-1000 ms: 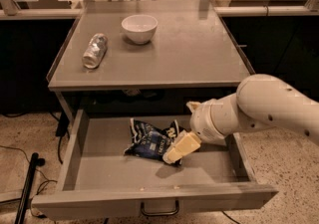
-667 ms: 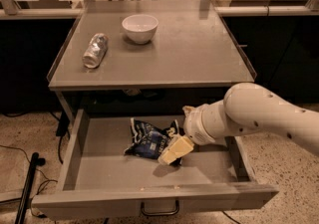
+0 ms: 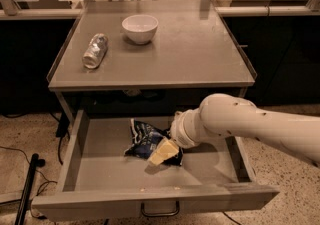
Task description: Pick blue chip bag from top drawer and place on counter
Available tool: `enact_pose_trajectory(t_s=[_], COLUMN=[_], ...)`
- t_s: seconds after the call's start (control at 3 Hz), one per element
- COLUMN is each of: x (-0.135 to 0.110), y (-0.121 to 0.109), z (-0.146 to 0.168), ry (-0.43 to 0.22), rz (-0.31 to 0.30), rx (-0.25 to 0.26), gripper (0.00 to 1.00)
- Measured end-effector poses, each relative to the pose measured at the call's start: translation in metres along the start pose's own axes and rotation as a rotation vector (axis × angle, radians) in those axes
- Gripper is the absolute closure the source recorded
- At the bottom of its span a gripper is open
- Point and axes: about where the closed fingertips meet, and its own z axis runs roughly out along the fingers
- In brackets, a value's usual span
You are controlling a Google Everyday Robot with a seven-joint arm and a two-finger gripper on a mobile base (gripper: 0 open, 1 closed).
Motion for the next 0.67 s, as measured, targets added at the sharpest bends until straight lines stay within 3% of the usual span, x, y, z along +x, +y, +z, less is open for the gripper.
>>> enact_pose_trajectory(t_s=[0.33, 0.67], x=[0.006, 0.011], y=[-0.001, 0.005], z=[0.026, 0.044], ry=[0.049, 0.054], rz=[0.015, 0.027], rx=[0.013, -0.011], gripper=[0.00, 0.00])
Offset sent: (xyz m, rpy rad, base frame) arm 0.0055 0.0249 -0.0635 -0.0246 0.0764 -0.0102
